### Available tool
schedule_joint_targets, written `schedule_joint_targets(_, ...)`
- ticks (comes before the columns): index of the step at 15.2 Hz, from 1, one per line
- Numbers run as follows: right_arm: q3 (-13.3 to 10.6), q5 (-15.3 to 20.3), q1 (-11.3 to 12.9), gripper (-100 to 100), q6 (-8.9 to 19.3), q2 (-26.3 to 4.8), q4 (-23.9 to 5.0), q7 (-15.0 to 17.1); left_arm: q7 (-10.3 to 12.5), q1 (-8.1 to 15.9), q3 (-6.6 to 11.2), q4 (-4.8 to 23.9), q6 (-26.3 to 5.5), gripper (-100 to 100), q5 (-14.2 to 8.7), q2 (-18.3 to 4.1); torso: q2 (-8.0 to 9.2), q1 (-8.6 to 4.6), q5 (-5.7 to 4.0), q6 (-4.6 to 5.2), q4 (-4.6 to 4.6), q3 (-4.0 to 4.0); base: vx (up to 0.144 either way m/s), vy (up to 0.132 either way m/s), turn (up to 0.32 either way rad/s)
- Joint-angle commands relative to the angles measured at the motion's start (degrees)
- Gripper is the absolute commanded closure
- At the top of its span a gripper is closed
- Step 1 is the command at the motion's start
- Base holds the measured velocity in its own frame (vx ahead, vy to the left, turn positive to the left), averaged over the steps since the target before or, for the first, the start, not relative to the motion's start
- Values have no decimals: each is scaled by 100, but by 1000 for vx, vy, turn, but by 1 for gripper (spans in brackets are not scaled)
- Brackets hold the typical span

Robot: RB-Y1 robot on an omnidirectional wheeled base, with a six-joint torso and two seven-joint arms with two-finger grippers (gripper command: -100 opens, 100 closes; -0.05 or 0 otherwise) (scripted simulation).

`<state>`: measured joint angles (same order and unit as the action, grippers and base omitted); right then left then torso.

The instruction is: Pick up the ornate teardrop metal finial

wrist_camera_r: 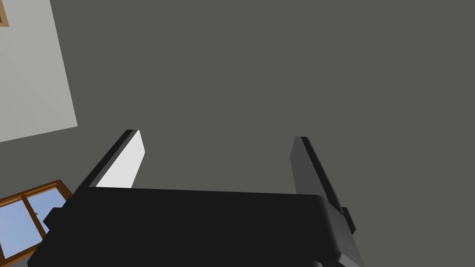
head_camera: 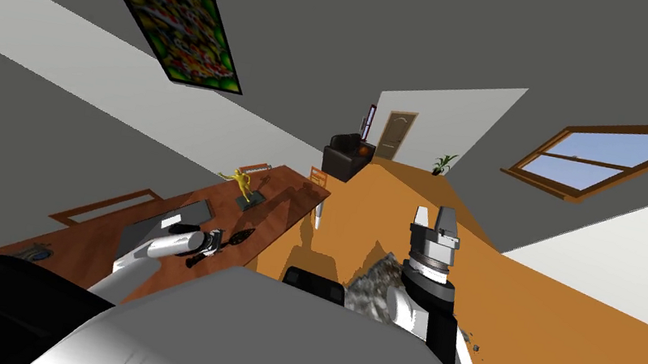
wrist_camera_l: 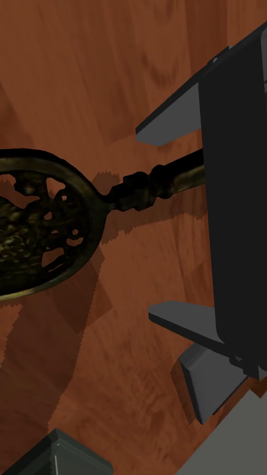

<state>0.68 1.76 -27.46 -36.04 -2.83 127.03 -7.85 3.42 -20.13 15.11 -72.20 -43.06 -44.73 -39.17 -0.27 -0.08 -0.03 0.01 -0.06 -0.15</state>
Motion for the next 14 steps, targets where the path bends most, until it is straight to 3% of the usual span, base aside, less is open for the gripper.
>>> schedule_joint_targets(1,0,0,0,0,0,0,0,0,49,30,52,178,-286,-100,-103,-70,0,0,0,0,0,0,62,-6,-57)
schedule_joint_targets(2,0,0,0,0,0,0,0,0,49,30,52,178,-293,-100,-103,-70,0,2,1,0,0,0,38,-2,-25)
schedule_joint_targets(3,0,0,0,0,0,0,0,0,84,66,116,421,-492,-100,-258,-158,6,3,1,-1,1,3,50,-3,-42)
schedule_joint_targets(5,0,0,0,0,0,0,0,0,84,66,116,426,-574,-100,-258,-158,1,3,2,0,1,1,65,-9,-42)
schedule_joint_targets(6,0,0,0,0,0,0,0,0,117,100,178,664,-780,-100,-407,-240,3,3,2,0,1,2,39,8,-48)
schedule_joint_targets(7,0,0,0,0,0,0,0,0,117,100,178,664,-844,-100,-407,-240,7,6,2,0,1,4,37,9,-41)
schedule_joint_targets(10,0,0,0,0,0,0,0,0,178,163,291,1036,-1249,-100,-682,-386,8,11,3,0,2,5,44,12,-64)
schedule_joint_targets(14,0,0,0,0,0,0,0,0,178,163,291,1104,-1340,-100,-682,-386,21,4,3,-2,4,12,17,1,-14)
